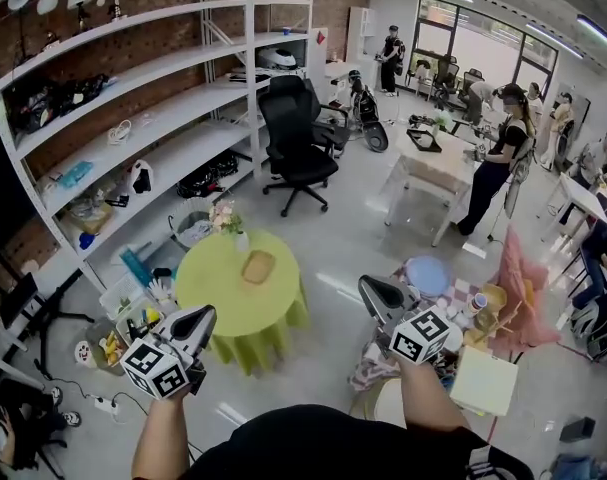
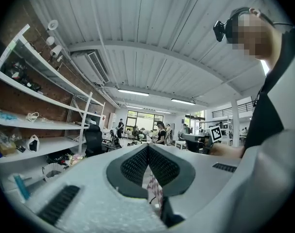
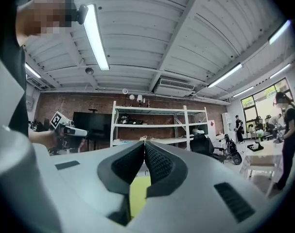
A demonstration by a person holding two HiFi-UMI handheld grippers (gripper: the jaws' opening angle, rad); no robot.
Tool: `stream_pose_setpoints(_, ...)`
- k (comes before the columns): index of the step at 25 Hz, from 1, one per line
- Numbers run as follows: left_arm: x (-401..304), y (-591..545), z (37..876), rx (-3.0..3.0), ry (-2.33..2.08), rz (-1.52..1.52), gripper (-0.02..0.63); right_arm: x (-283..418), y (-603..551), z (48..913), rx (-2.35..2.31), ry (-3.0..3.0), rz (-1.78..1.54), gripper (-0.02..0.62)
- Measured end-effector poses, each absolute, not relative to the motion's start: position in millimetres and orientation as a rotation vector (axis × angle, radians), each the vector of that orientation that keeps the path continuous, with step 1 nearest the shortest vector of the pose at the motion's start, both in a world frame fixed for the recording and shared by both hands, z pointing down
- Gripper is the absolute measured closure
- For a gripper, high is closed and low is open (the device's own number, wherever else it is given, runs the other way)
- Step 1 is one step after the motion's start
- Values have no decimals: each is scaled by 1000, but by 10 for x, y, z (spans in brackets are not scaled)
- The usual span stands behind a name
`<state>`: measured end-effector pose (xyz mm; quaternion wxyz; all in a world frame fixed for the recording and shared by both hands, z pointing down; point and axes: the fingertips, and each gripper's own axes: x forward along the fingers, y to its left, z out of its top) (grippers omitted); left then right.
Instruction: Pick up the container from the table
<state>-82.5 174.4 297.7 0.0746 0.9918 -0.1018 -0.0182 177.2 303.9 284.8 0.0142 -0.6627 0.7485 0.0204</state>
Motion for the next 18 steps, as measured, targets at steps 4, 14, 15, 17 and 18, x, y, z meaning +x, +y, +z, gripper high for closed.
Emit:
stream_pose_setpoints(4,-539,1800,2944,3007,-326,-34,591,2055,3083,2864,-2041,2317,57,584)
stream_pose_setpoints(14,-144,1838,2933,3015,-321,-17,591,2374,3133,2912,-2014,2326,41,583)
stream_pose_setpoints(15,-118,1829,2931,3017,-318,-19,591,2393,3119,2917,-2014,2328,38,584)
stream_pose_setpoints(17,-88,1800,2920,3015,-318,-25,591,2411,3068,2938,-2010,2335,25,584)
stream_pose_setpoints(18,-88,1782,2921,3014,-319,-23,591,2403,3039,2952,-2007,2340,18,584)
